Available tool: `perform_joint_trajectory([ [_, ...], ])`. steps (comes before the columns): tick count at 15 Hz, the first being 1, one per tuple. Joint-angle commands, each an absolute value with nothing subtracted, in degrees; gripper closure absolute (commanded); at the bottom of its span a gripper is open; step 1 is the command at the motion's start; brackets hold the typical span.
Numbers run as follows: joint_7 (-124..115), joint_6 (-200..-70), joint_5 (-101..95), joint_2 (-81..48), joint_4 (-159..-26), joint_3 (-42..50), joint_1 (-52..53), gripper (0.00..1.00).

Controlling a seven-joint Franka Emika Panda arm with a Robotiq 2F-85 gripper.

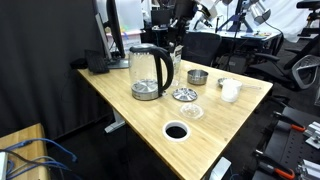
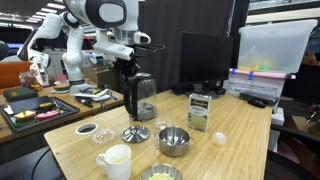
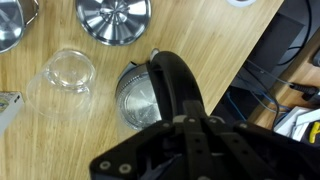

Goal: Open the kettle on the table

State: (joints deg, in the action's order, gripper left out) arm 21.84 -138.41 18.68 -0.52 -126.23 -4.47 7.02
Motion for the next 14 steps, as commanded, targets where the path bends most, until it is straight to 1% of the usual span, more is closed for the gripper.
perform_joint_trajectory([
  [1,23.21,-138.50,18.96,-1.63,-125.56,-4.87,6.32,1.00],
  [6,23.05,-138.64,19.98,-2.44,-125.97,-5.33,6.72,1.00],
  [14,19.70,-138.53,18.54,-7.56,-125.72,-5.82,6.51,1.00],
])
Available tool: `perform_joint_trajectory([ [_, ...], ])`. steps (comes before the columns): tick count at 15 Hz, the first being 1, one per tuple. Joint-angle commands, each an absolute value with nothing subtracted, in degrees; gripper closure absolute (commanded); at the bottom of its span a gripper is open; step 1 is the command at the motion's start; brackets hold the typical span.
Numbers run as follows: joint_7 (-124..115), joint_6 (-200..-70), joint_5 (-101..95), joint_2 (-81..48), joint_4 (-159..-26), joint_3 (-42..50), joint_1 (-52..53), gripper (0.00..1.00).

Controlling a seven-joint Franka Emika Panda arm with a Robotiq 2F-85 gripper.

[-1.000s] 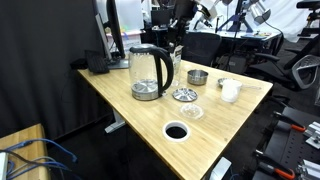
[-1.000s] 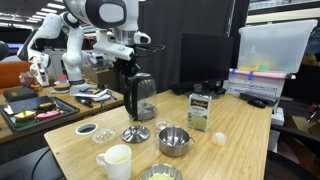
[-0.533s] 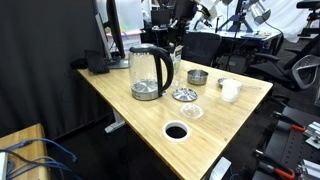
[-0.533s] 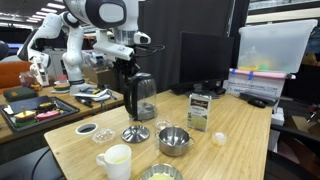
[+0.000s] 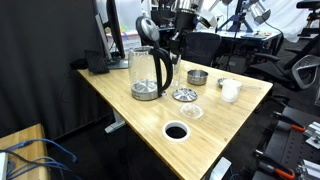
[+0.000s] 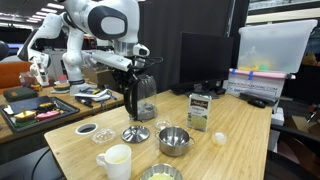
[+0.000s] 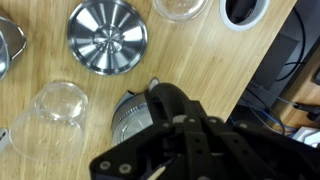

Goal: Open the kettle on the table

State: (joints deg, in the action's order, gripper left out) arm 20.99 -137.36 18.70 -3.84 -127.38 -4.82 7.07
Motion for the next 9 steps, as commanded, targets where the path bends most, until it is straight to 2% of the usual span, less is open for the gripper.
perform_joint_trajectory([
  [1,19.60,-138.39,18.52,-8.22,-125.78,-6.01,6.40,1.00],
  [8,20.56,-137.00,20.31,-3.85,-129.29,-5.95,4.41,1.00],
  [9,20.98,-135.96,20.89,-2.14,-130.15,-5.81,4.03,0.74],
])
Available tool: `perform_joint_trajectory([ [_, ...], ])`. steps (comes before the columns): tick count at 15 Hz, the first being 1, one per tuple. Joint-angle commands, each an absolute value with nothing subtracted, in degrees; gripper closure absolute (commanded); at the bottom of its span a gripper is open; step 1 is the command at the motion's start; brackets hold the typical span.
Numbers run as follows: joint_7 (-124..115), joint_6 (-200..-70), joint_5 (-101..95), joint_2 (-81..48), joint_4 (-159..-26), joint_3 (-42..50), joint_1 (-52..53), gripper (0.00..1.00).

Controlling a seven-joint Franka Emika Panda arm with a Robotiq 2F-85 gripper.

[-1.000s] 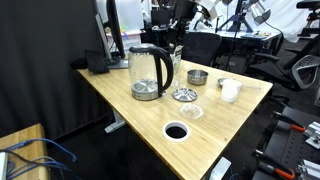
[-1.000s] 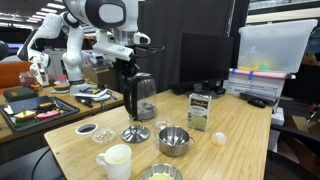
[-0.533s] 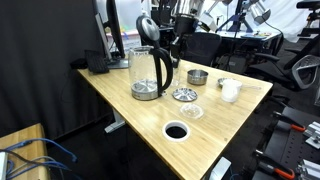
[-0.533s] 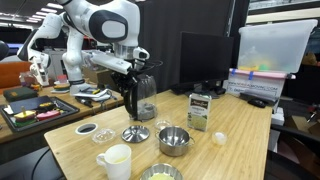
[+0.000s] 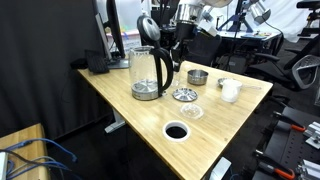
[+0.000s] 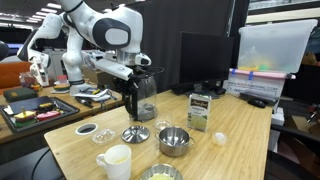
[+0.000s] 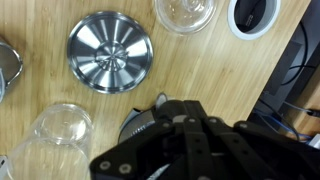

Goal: Open the kettle on the table

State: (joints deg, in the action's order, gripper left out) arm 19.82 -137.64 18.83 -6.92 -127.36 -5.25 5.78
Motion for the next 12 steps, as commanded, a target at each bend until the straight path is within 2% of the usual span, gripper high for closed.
perform_joint_trajectory([
  [1,19.70,-137.13,18.86,-5.71,-127.71,-5.83,4.63,0.73],
  [2,19.73,-136.89,18.86,-4.75,-127.97,-5.67,4.49,0.92],
  [4,19.71,-136.96,18.84,-5.07,-128.03,-5.81,4.52,0.78],
  [5,19.70,-137.05,18.83,-5.55,-128.03,-5.98,4.58,0.74],
  [12,19.69,-137.05,18.81,-5.70,-127.93,-6.00,4.54,0.73],
])
